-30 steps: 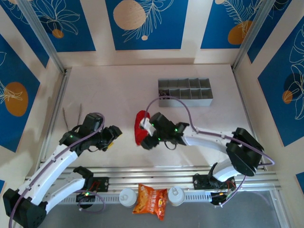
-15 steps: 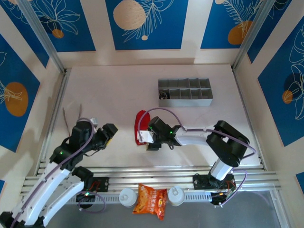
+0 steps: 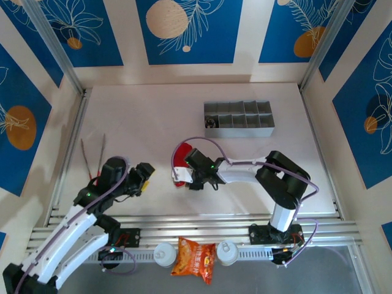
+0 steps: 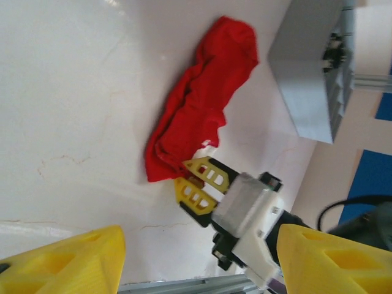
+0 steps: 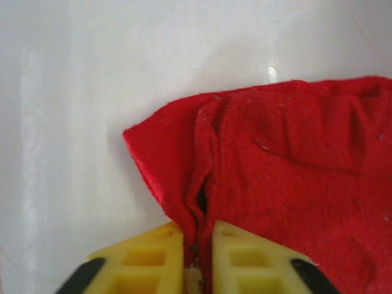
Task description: Roll the socks
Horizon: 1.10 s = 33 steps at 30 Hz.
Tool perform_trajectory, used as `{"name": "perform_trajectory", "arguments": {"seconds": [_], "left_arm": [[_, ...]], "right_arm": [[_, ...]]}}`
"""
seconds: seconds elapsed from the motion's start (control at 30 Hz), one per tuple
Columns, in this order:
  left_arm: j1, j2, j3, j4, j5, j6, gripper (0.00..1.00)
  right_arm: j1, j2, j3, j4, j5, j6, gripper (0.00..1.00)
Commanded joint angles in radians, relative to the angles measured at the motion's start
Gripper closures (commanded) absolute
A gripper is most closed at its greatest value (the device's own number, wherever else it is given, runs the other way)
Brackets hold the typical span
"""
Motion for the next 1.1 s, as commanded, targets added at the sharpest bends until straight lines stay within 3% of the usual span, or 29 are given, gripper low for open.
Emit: {"name": "perform_trajectory", "arguments": {"seconds": [0.0,0.23,0.43,0.77,0.87,1.07], "left_arm": [[-0.003,0.084,-0.022,0.115,0.053,-0.137,0.34],[-0.041,0.359,0.041,0.120,0.093,-0.289,0.31],[-0.121,0.551,0.077,0.255,0.067,-0.396,0.30],[-0.147,0.676,0.104,0.304,0.050,-0.470,0.31],[-0.147,0.701,0.107,0.307,0.048,-0.481,0.37],[-0.144,0.730,0.101,0.294,0.034,-0.513,0.61]], "right_arm": [[0.002,0.012,0.042,-0.066,-0.059,0.093,0.95],[-0.025,-0.004,0.085,-0.118,-0.238,0.270,1.00],[-0.055,0.025,0.126,-0.169,-0.378,0.358,1.00],[-0.104,0.111,0.236,-0.270,-0.541,0.433,1.00],[-0.104,0.130,0.251,-0.283,-0.555,0.447,1.00],[-0.099,0.140,0.252,-0.280,-0.565,0.463,1.00]]}}
